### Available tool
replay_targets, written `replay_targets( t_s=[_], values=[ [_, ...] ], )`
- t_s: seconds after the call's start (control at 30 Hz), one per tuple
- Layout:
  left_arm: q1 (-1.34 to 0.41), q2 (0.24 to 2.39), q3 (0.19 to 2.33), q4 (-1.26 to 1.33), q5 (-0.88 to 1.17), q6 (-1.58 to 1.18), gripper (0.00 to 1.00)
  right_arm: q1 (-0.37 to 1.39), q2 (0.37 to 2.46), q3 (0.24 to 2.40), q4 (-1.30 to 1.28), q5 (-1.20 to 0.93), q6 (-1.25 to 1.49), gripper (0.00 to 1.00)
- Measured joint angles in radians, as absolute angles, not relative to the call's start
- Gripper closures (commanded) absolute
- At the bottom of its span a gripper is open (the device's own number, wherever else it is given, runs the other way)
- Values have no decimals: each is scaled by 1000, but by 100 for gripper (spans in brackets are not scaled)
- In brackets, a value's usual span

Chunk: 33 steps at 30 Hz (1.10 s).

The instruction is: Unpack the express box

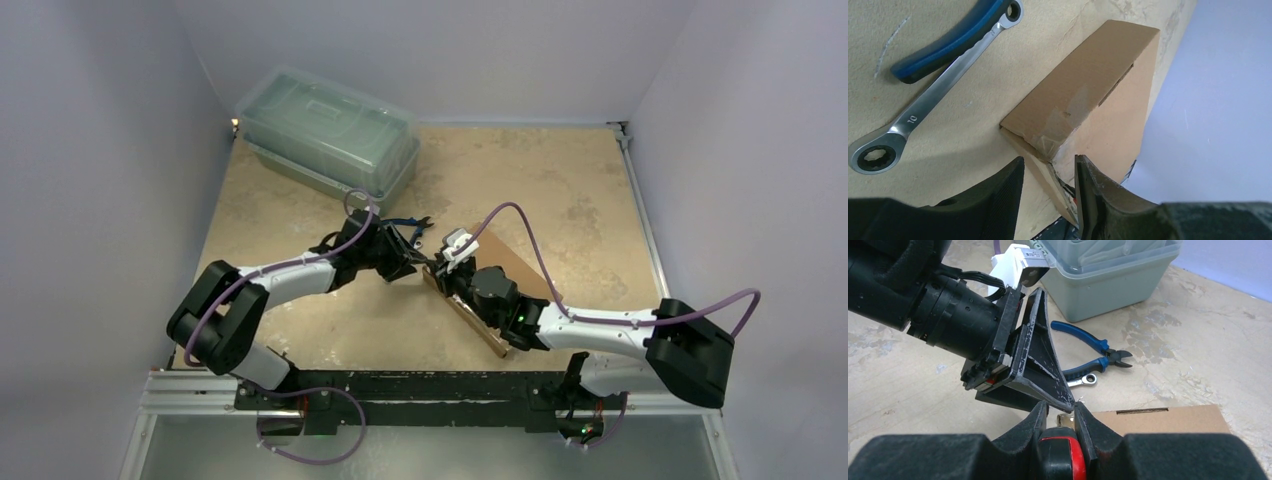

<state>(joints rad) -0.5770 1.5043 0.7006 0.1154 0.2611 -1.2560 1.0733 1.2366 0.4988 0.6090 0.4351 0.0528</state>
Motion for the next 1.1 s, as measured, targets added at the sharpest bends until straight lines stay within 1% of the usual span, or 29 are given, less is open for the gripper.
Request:
replay_targets(
  t_s=[0.13,0.23,0.37,0.5,0.6,1.1],
  values=[
    [-593,1515,701,118,250,-1273,57,1073,1237,499,609,435,52,100],
    [-605,1532,701,125,247,-1281,59,1073,1237,499,609,435,52,100],
    [-612,1580,701,165,248,-1298,62,1073,1237,499,608,435,49,100],
    [-615,1597,701,210,238,-1298,69,1073,1237,499,606,438,40,100],
    [-618,1608,701,239,224,-1298,71,1073,1233,499,598,449,33,100],
    [-622,1711,824,237,188,-1215,72,1073,1143,524,403,506,31,100]
  ],
)
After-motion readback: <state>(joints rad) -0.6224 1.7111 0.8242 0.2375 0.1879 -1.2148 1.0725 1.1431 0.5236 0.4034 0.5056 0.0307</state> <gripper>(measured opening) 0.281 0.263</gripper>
